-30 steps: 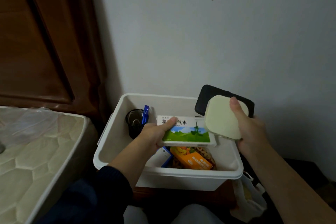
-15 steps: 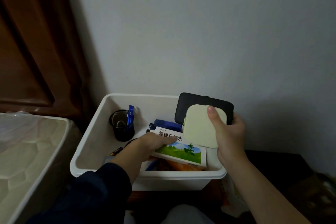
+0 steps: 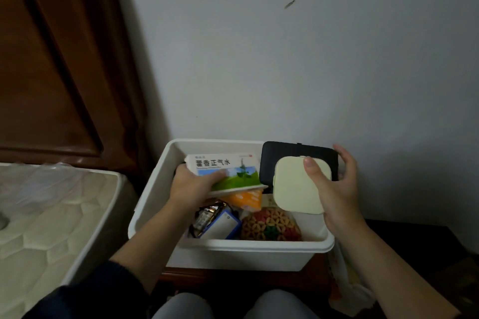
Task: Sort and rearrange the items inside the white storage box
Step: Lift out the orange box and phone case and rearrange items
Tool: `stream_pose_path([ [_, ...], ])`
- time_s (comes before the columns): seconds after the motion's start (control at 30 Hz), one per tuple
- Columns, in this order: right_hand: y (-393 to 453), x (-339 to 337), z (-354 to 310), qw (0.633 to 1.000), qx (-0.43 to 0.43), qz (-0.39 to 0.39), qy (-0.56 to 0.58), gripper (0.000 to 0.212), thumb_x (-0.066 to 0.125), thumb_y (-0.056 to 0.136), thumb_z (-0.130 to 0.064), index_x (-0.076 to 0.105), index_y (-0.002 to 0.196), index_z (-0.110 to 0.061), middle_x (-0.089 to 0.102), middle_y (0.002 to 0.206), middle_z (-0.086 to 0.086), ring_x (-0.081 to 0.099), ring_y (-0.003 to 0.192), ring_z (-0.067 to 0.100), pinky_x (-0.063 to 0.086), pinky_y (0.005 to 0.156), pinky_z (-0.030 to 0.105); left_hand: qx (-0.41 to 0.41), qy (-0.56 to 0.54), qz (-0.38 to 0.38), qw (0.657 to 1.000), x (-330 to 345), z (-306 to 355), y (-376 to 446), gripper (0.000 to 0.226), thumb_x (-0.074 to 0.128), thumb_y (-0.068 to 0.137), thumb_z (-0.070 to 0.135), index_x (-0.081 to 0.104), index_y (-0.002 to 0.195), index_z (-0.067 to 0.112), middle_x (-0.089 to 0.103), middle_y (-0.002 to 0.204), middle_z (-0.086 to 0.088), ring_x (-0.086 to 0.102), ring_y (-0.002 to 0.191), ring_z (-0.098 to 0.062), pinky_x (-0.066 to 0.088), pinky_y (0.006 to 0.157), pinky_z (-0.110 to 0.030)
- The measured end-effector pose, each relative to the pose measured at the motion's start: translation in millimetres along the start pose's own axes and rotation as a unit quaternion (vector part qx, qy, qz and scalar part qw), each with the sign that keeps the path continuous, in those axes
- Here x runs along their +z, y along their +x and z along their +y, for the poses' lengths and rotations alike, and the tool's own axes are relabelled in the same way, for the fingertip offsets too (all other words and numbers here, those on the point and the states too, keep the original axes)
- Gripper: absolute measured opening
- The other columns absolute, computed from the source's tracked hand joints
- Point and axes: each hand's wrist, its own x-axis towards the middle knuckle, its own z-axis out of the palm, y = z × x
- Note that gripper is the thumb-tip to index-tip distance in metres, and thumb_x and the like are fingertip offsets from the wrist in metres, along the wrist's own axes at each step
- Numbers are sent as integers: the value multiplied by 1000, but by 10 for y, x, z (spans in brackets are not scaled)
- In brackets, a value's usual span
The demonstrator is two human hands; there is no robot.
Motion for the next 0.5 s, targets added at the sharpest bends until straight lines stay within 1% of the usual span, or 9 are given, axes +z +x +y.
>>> stream_pose_path([
  [0.07,6,7,-38,997,-10,-53,-61,71,93,64,-59,56,124,-61,68,119,-18,74,99,12,67,71,44,61,-52,100,992,-224,-50,-62,56,94,76,26,60,121,18,77,109,-1,77,96,-22,65,84,-49],
  [0.1,8,39,-47,992,-8,-78,-97,69,92,61,-62,58,121,-61,69,115,-21,73,97,10,67,72,44,78,-72,129,986,-295,-86,-106,59,93,78,29,56,124,19,75,112,0,76,99,-19,64,84,-46],
  [0.13,4,87,-43,985,-4,-98,-139,70,91,58,-65,58,119,-59,69,112,-21,73,96,11,66,74,45,93,-85,144,982,-333,-130,-149,58,91,80,31,53,123,22,73,113,2,75,99,-14,64,81,-39],
  [0.2,-25,203,5,966,14,-121,-228,77,90,54,-71,56,120,-54,65,116,-17,69,101,15,64,79,47,121,-86,155,977,-330,-206,-232,48,89,83,31,52,114,31,71,111,8,73,93,2,59,69,-16],
  [0.23,-53,256,42,956,26,-127,-262,80,89,53,-73,56,122,-51,63,119,-14,66,103,16,63,79,44,132,-85,157,975,-309,-227,-270,45,88,84,31,51,109,35,70,109,10,71,91,8,56,66,-11],
  [0.3,-106,340,127,946,59,-128,-292,81,89,54,-72,56,123,-45,61,118,-11,64,101,15,60,77,37,158,-72,164,971,-284,-258,-319,44,88,84,32,50,106,37,70,107,12,69,91,11,55,66,-9],
  [0.37,-129,402,197,943,104,-123,-292,76,91,58,-67,57,119,-38,64,112,-10,65,95,14,61,77,36,177,-65,170,967,-289,-258,-354,44,87,85,31,51,109,32,69,105,13,69,91,12,54,66,-8],
  [0.43,-109,433,266,928,148,-129,-316,70,90,62,-64,56,116,-34,64,109,-7,66,95,19,61,84,42,177,-72,172,966,-309,-246,-364,43,86,86,29,50,111,29,69,105,13,67,91,15,53,65,-6],
  [0.5,-78,440,327,902,197,-154,-353,67,87,69,-65,59,116,-27,68,110,1,69,99,26,62,89,49,169,-80,175,967,-329,-236,-354,44,86,87,29,50,113,27,68,107,13,66,91,18,52,65,-5],
])
